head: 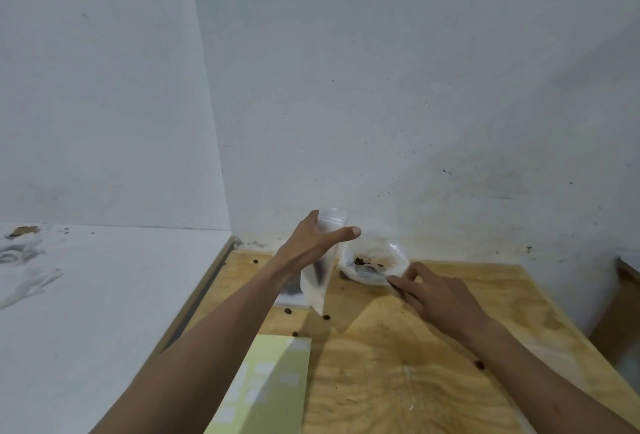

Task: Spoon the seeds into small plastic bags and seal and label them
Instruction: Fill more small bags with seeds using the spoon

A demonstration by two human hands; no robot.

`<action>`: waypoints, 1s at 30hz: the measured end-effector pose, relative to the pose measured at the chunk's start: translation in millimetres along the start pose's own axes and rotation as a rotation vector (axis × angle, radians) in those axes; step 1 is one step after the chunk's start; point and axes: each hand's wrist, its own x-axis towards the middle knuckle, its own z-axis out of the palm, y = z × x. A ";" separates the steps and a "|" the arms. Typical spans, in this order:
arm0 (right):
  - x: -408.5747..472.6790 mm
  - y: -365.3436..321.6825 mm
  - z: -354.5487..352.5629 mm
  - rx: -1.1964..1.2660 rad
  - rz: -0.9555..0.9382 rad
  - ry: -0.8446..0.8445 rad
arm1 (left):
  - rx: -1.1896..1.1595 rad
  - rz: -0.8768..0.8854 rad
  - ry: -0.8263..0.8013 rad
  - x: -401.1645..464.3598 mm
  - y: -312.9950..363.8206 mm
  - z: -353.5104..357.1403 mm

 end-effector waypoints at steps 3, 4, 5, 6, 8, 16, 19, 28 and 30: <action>2.7 2.1 -4.8 -0.018 0.005 -0.169 | -0.044 -0.022 -0.040 -9.2 13.0 4.2; 5.0 2.9 -7.0 0.015 0.039 -0.211 | -0.071 -0.018 -0.028 -9.9 14.4 5.5; 7.8 2.3 -8.9 0.049 0.082 -0.231 | -0.101 -0.015 -0.038 -6.8 11.0 5.1; 12.9 0.1 -14.0 0.095 0.148 -0.217 | -0.137 -0.026 -0.029 -7.4 12.2 4.6; 26.6 -12.0 -31.9 0.339 0.302 -0.124 | -0.115 -0.030 -0.007 -8.9 14.9 4.9; 69.1 -65.2 -68.5 1.335 0.660 -0.168 | -0.170 -0.026 0.021 -5.3 19.6 20.4; 71.9 -68.8 -61.5 1.319 0.753 -0.071 | -0.349 -0.045 0.107 -7.6 17.4 16.2; 83.9 -44.5 -71.7 1.121 0.709 -0.070 | -0.254 0.200 0.281 -12.8 12.7 -10.5; 91.0 -37.6 -78.9 1.070 0.659 -0.040 | -0.229 0.215 0.260 -14.0 13.4 -11.6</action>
